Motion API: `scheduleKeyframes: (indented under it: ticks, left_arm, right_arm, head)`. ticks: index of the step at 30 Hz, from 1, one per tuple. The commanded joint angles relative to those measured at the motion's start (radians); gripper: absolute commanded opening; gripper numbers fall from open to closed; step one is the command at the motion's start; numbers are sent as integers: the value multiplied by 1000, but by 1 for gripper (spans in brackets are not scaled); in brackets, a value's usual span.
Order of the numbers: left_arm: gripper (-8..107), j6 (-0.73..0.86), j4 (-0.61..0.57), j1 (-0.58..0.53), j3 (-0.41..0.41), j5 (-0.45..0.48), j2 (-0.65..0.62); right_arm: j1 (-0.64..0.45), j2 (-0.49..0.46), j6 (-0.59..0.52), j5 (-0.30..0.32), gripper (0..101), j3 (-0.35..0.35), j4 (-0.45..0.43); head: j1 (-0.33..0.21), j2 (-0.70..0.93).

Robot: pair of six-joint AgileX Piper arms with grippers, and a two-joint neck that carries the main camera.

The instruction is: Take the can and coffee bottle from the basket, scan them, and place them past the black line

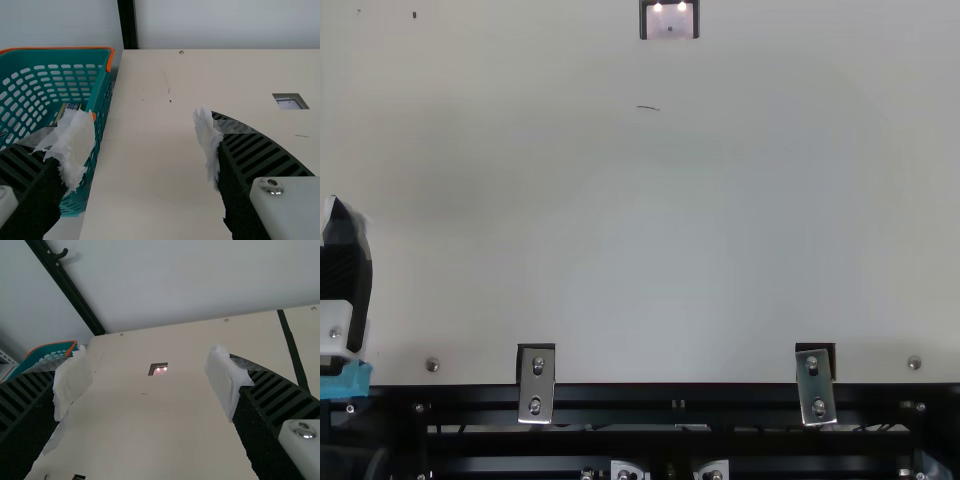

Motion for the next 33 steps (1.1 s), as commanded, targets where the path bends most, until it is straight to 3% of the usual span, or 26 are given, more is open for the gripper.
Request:
scheduleKeyframes:
  ticks: [1, 12, 33]
  left_arm:
    - [90, 0, 0, 0, 0, 0, 0]
    - [90, 0, 0, 0, 0, 0, 0]
    - [90, 0, 0, 0, 0, 0, 0]
  right_arm:
    - [0, 0, 0, 0, 101, 0, 0]
    - [0, 0, 0, -4, 101, 0, -1]
    - [0, 0, 0, -4, 101, 0, -1]
  head:
    - [-23, -5]
    - [-17, 45]
    - [-27, 976]
